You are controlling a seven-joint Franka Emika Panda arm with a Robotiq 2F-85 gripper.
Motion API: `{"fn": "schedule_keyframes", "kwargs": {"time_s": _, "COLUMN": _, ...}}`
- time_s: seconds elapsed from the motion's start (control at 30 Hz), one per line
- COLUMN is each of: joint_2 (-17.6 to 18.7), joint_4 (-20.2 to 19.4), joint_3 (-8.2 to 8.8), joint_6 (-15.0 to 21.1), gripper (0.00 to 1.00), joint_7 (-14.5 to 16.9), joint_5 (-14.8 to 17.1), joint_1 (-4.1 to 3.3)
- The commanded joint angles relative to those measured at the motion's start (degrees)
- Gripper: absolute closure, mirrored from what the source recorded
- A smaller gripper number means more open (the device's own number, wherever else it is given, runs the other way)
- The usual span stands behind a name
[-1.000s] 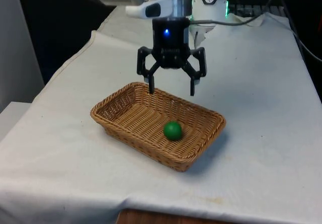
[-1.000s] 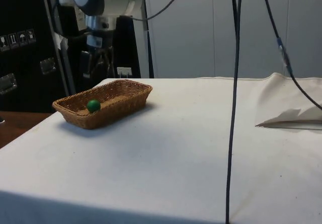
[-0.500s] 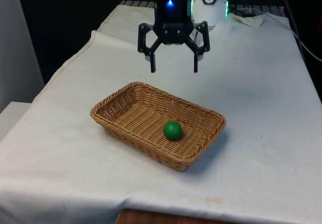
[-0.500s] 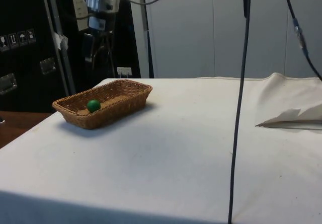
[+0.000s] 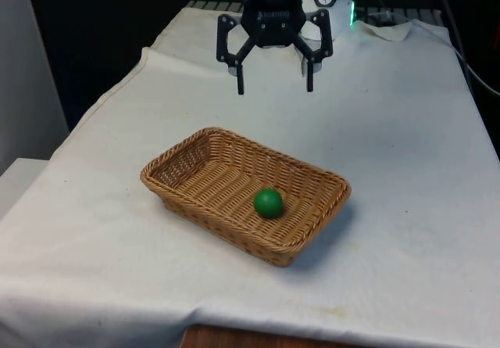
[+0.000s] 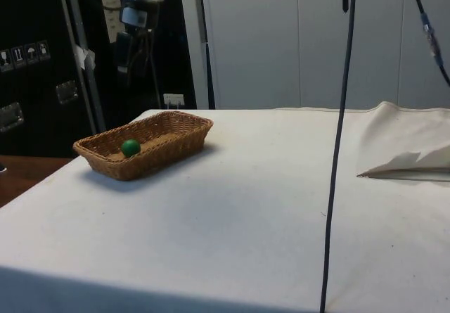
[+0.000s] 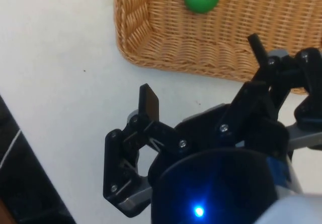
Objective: Pick up the ball and place it into the basket.
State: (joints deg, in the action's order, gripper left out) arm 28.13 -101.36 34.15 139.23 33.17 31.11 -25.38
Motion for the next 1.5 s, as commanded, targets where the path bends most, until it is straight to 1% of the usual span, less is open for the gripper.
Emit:
{"fn": "schedule_keyframes", "kwargs": {"time_s": 0.0, "joint_2": -0.6, "joint_4": -0.9, "joint_3": 0.46, "joint_6": 0.5, "gripper": 0.00, "joint_7": 0.2, "joint_5": -1.3, "joint_1": -0.57}}
{"fn": "schedule_keyframes", "kwargs": {"time_s": 0.03, "joint_2": -0.2, "joint_4": -0.2, "joint_3": 0.00, "joint_6": 0.1, "gripper": 0.00, "joint_7": 0.2, "joint_5": -0.5, "joint_1": -0.06}}
{"fn": "schedule_keyframes", "kwargs": {"time_s": 0.07, "joint_2": -0.7, "joint_4": -1.0, "joint_3": 0.46, "joint_6": 0.7, "gripper": 0.00, "joint_7": 0.3, "joint_5": -1.7, "joint_1": -0.57}}
{"fn": "schedule_keyframes", "kwargs": {"time_s": 0.13, "joint_2": -1.1, "joint_4": -1.4, "joint_3": 0.34, "joint_6": 1.3, "gripper": 0.00, "joint_7": 0.7, "joint_5": -2.8, "joint_1": -0.57}}
{"fn": "schedule_keyframes", "kwargs": {"time_s": 0.2, "joint_2": -1.1, "joint_4": -1.7, "joint_3": 0.29, "joint_6": 1.8, "gripper": 0.00, "joint_7": 1.2, "joint_5": -3.2, "joint_1": -0.63}}
{"fn": "schedule_keyframes", "kwargs": {"time_s": 0.27, "joint_2": -1.2, "joint_4": -1.8, "joint_3": 0.29, "joint_6": 2.3, "gripper": 0.00, "joint_7": 1.8, "joint_5": -3.5, "joint_1": -0.63}}
{"fn": "schedule_keyframes", "kwargs": {"time_s": 0.3, "joint_2": -1.0, "joint_4": -1.4, "joint_3": 0.00, "joint_6": 1.5, "gripper": 0.00, "joint_7": 1.7, "joint_5": -2.9, "joint_1": -0.23}}
{"fn": "schedule_keyframes", "kwargs": {"time_s": 0.33, "joint_2": -1.0, "joint_4": -1.5, "joint_3": 0.00, "joint_6": 1.8, "gripper": 0.00, "joint_7": 2.0, "joint_5": -3.2, "joint_1": -0.23}}
{"fn": "schedule_keyframes", "kwargs": {"time_s": 0.37, "joint_2": -1.2, "joint_4": -2.0, "joint_3": 0.29, "joint_6": 2.9, "gripper": 0.00, "joint_7": 2.3, "joint_5": -3.8, "joint_1": -0.63}}
{"fn": "schedule_keyframes", "kwargs": {"time_s": 0.6, "joint_2": -1.1, "joint_4": -2.5, "joint_3": 0.40, "joint_6": 4.8, "gripper": 0.00, "joint_7": 5.1, "joint_5": -4.4, "joint_1": -0.63}}
{"fn": "schedule_keyframes", "kwargs": {"time_s": 0.63, "joint_2": -1.0, "joint_4": -2.2, "joint_3": 0.06, "joint_6": 4.1, "gripper": 0.00, "joint_7": 5.2, "joint_5": -3.7, "joint_1": -0.29}}
{"fn": "schedule_keyframes", "kwargs": {"time_s": 0.67, "joint_2": -1.1, "joint_4": -2.5, "joint_3": 0.40, "joint_6": 5.0, "gripper": 0.00, "joint_7": 5.5, "joint_5": -4.4, "joint_1": -0.63}}
{"fn": "schedule_keyframes", "kwargs": {"time_s": 0.83, "joint_2": -1.1, "joint_4": -2.9, "joint_3": 0.40, "joint_6": 6.5, "gripper": 0.00, "joint_7": 7.3, "joint_5": -4.9, "joint_1": -0.69}}
{"fn": "schedule_keyframes", "kwargs": {"time_s": 0.9, "joint_2": -1.4, "joint_4": -3.4, "joint_3": 0.63, "joint_6": 7.5, "gripper": 0.00, "joint_7": 7.7, "joint_5": -5.3, "joint_1": -1.15}}
{"fn": "schedule_keyframes", "kwargs": {"time_s": 0.93, "joint_2": -1.0, "joint_4": -2.7, "joint_3": 0.06, "joint_6": 6.4, "gripper": 0.00, "joint_7": 8.0, "joint_5": -4.5, "joint_1": -0.40}}
{"fn": "schedule_keyframes", "kwargs": {"time_s": 0.97, "joint_2": -1.4, "joint_4": -3.4, "joint_3": 0.63, "joint_6": 7.5, "gripper": 0.00, "joint_7": 7.7, "joint_5": -5.3, "joint_1": -1.15}}
{"fn": "schedule_keyframes", "kwargs": {"time_s": 1.0, "joint_2": -1.7, "joint_4": -3.8, "joint_3": 0.80, "joint_6": 7.9, "gripper": 0.00, "joint_7": 7.7, "joint_5": -5.7, "joint_1": -1.55}}
{"fn": "schedule_keyframes", "kwargs": {"time_s": 1.1, "joint_2": -2.6, "joint_4": -4.8, "joint_3": 1.09, "joint_6": 8.1, "gripper": 0.00, "joint_7": 7.2, "joint_5": -6.9, "joint_1": -2.12}}
{"fn": "schedule_keyframes", "kwargs": {"time_s": 1.2, "joint_2": -3.7, "joint_4": -6.5, "joint_3": 1.09, "joint_6": 8.4, "gripper": 0.00, "joint_7": 6.6, "joint_5": -9.2, "joint_1": -2.41}}
{"fn": "schedule_keyframes", "kwargs": {"time_s": 1.23, "joint_2": -2.8, "joint_4": -4.6, "joint_3": 0.06, "joint_6": 7.2, "gripper": 0.00, "joint_7": 7.2, "joint_5": -8.0, "joint_1": -1.32}}
{"fn": "schedule_keyframes", "kwargs": {"time_s": 1.27, "joint_2": -4.0, "joint_4": -6.9, "joint_3": 1.15, "joint_6": 8.4, "gripper": 0.00, "joint_7": 6.4, "joint_5": -9.9, "joint_1": -2.46}}
{"fn": "schedule_keyframes", "kwargs": {"time_s": 1.4, "joint_2": -5.2, "joint_4": -8.5, "joint_3": 1.26, "joint_6": 8.8, "gripper": 0.00, "joint_7": 5.8, "joint_5": -12.3, "joint_1": -2.81}}
{"fn": "schedule_keyframes", "kwargs": {"time_s": 1.47, "joint_2": -5.7, "joint_4": -9.3, "joint_3": 1.26, "joint_6": 8.8, "gripper": 0.00, "joint_7": 5.4, "joint_5": -13.7, "joint_1": -2.86}}
